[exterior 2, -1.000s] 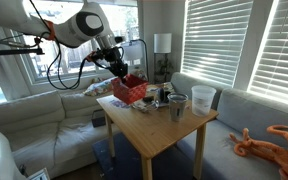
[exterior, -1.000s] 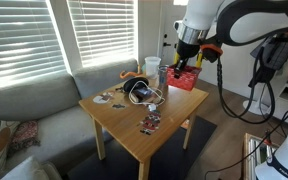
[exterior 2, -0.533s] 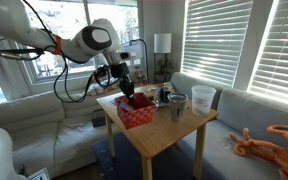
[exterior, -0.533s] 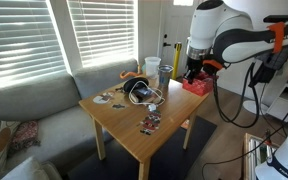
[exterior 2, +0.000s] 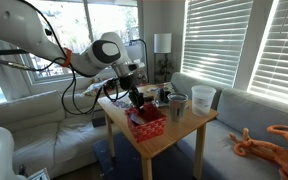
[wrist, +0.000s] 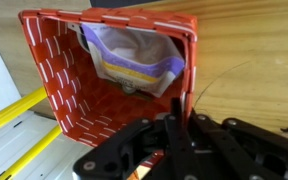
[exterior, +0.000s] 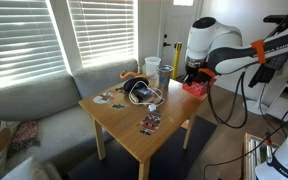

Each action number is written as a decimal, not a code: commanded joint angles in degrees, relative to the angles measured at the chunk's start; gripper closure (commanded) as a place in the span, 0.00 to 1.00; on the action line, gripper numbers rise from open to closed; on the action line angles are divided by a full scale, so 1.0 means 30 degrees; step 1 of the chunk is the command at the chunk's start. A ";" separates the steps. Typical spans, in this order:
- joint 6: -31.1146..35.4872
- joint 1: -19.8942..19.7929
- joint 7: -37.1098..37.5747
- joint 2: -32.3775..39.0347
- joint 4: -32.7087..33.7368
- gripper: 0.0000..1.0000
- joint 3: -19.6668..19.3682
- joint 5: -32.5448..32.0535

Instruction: Pick up the red basket and put it on the bottom right corner of the table

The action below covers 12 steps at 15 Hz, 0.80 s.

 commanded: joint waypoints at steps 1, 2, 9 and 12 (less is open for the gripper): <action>0.1370 0.0016 0.0508 0.1008 0.0327 0.99 -0.0095 -0.0970; 0.1547 0.0016 0.0399 0.1225 0.0324 0.99 -0.0151 -0.1086; 0.2662 0.0422 -0.0790 0.1663 0.0581 0.56 -0.0402 -0.1033; 0.0931 0.1107 -0.2190 0.0680 0.1214 0.34 -0.0282 0.0783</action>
